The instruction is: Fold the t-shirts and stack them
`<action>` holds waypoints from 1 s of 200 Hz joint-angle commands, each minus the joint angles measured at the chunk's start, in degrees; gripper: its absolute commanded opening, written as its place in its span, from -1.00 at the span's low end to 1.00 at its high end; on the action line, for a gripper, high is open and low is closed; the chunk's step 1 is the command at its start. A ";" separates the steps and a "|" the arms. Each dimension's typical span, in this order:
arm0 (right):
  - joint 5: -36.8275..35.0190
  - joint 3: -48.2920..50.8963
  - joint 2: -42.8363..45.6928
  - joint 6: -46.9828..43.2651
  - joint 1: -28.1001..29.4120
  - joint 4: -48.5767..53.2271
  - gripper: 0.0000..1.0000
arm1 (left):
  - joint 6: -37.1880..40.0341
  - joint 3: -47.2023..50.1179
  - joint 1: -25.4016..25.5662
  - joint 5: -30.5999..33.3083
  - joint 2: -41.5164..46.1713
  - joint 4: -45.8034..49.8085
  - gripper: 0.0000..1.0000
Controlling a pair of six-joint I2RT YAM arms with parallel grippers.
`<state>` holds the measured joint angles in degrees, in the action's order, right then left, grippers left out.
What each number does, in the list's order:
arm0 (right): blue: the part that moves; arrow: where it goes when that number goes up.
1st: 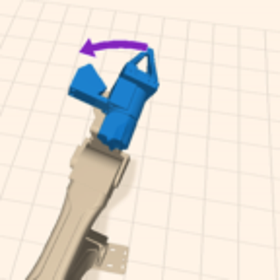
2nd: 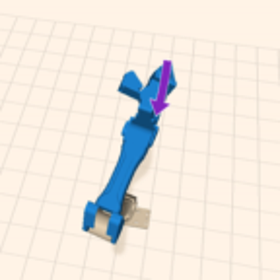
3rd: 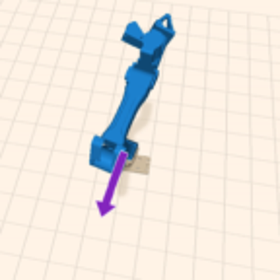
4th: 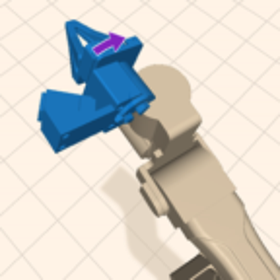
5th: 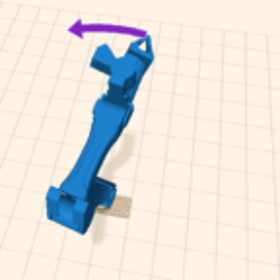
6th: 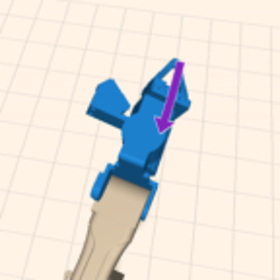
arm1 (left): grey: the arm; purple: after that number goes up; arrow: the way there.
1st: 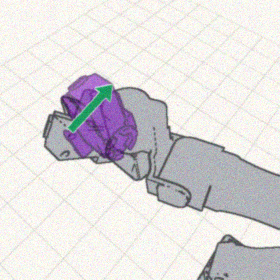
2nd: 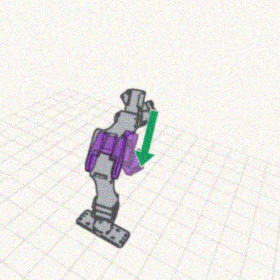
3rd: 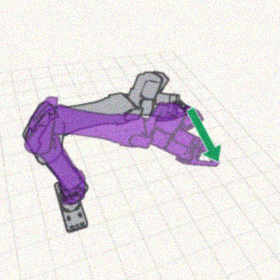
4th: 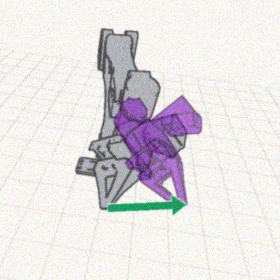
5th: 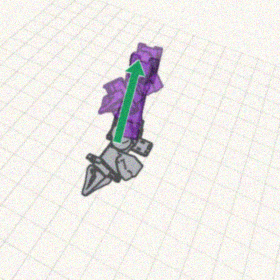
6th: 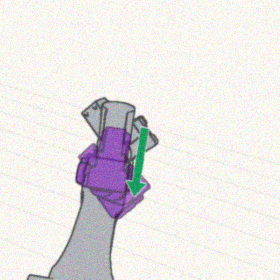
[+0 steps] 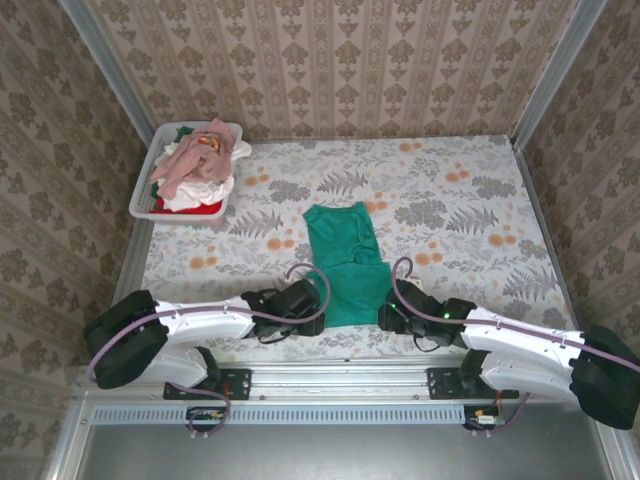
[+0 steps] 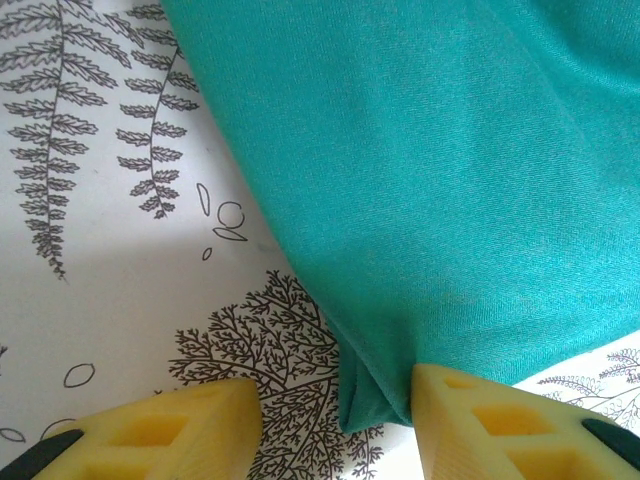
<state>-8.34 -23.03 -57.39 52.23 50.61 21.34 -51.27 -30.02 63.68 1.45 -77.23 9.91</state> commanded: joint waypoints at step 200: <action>0.70 -0.39 -2.97 -0.11 1.23 -0.26 -0.29 | -1.93 2.51 1.18 -3.81 -5.37 -18.24 -0.16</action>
<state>-8.12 -24.14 -59.51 52.27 51.44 22.81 -51.90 -27.83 63.79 1.56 -77.67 2.11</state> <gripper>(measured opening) 0.394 0.424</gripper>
